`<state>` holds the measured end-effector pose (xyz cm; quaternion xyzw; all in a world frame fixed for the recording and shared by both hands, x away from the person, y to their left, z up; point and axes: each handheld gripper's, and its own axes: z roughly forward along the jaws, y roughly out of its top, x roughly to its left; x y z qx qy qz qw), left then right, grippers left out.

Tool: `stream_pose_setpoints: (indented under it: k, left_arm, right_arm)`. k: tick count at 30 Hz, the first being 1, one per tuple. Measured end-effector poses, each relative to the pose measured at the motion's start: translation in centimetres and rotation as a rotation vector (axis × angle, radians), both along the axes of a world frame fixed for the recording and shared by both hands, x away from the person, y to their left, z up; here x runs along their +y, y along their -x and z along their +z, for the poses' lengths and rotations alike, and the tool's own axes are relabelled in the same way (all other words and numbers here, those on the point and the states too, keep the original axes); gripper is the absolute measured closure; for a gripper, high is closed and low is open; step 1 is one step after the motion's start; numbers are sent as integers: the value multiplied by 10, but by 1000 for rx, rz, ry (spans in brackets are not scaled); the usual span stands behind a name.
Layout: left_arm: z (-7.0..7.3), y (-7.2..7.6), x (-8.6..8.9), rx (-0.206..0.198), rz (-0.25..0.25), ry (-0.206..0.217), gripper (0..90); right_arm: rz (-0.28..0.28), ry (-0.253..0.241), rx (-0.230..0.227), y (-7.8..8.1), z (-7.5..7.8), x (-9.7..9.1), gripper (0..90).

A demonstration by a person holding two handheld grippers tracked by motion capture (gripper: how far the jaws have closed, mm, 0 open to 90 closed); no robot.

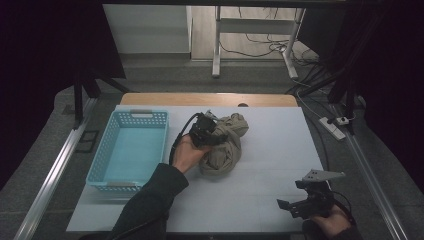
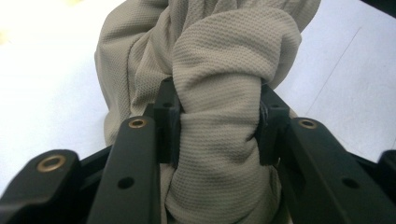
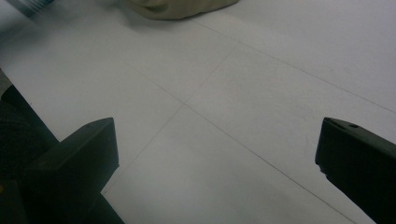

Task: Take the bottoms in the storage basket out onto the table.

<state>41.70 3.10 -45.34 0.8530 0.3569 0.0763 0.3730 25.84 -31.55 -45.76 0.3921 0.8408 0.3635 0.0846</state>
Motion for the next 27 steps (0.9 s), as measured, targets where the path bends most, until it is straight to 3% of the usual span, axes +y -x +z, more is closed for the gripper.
stream_pose_setpoints:
  k: [16,25,27]
  left_arm:
    - [-35,-3,-14,116,-30,-23,595]
    - [-50,-3,-19,143,-48,-25,573]
    - [-52,-2,-20,132,-51,-28,567]
  right_arm:
    - [6,2,-1,0,0,0,0]
    - [9,6,-1,0,0,1,0]
    - [9,8,0,0,0,1,0]
